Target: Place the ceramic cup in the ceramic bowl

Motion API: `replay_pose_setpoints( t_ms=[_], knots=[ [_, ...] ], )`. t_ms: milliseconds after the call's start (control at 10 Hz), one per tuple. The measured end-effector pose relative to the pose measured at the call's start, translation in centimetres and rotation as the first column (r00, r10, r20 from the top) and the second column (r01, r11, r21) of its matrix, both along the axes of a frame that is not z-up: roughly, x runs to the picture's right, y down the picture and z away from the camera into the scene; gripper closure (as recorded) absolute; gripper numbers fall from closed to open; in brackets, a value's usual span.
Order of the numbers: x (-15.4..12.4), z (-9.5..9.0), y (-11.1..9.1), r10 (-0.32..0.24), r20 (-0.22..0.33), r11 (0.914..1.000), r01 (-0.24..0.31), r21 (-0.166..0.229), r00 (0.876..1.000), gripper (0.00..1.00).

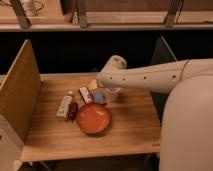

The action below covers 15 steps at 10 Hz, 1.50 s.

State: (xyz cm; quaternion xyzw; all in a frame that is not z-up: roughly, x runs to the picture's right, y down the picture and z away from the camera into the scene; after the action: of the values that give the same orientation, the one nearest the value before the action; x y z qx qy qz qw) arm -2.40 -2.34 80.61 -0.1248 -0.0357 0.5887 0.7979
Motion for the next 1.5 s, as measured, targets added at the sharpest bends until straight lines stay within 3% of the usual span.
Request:
replay_pose_setpoints(
  t_ms=[200, 400, 600, 900, 1300, 1500],
  knots=[
    [0.9, 1.1, 0.2, 0.012, -0.029, 0.9997, -0.013, -0.019, 1.0, 0.2],
    [4.2, 3.0, -0.3, 0.064, -0.097, 0.9967, -0.069, -0.043, 0.993, 0.2],
    [6.0, 3.8, -0.9, 0.099, -0.121, 0.9932, -0.106, -0.048, 0.988, 0.2],
    [5.0, 5.3, -0.2, 0.133, -0.091, 0.9865, -0.141, -0.084, 0.987, 0.2],
    [2.8, 7.3, 2.2, 0.113, -0.052, 0.9815, -0.12, -0.149, 0.992, 0.2],
    [2.1, 8.3, 3.5, 0.118, -0.043, 0.9744, -0.124, -0.187, 0.992, 0.27]
  ],
)
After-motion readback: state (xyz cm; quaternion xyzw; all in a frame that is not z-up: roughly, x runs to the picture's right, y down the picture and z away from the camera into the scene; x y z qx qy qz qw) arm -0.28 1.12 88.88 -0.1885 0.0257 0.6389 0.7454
